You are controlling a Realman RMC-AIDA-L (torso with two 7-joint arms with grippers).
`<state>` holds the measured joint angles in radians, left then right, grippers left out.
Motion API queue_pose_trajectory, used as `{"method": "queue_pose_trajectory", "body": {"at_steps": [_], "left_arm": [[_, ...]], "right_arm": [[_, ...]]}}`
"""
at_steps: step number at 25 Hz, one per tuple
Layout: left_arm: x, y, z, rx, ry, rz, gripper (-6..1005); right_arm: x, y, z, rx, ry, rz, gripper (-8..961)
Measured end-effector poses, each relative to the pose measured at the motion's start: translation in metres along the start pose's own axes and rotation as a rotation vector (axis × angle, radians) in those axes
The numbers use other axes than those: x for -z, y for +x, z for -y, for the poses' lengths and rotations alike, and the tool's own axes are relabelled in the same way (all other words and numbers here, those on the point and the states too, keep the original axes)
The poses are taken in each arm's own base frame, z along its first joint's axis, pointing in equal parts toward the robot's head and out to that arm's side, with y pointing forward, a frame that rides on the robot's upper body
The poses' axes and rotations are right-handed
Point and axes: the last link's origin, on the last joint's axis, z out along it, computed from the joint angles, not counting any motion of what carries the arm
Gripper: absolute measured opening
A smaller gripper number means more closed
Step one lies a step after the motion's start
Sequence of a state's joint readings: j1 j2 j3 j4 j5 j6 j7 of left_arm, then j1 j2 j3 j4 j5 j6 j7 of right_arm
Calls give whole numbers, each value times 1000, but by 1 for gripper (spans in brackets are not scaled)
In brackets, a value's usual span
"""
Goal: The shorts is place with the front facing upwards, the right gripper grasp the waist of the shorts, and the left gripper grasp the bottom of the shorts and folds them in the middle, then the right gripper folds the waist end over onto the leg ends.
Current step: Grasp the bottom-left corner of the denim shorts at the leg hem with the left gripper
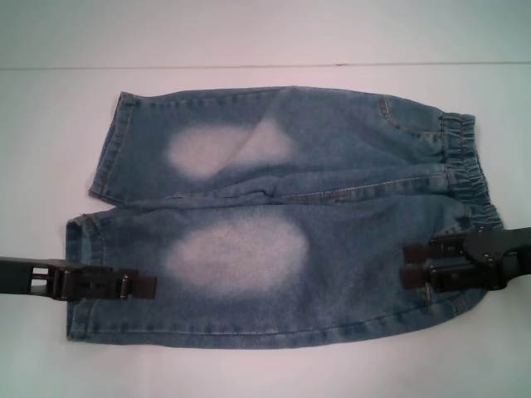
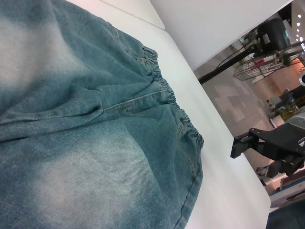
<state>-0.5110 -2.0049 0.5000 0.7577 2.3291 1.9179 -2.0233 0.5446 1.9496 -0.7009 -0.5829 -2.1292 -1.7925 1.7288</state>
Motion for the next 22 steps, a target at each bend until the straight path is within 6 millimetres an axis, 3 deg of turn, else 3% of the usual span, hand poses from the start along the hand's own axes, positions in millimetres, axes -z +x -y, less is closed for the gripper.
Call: {"method": "queue_pose_trajectory", "body": {"at_steps": [22], "left_arm": [[-1, -1, 0, 6, -4, 3, 841]], "right_arm": [[-2, 0, 0, -1, -2, 1, 690]]}}
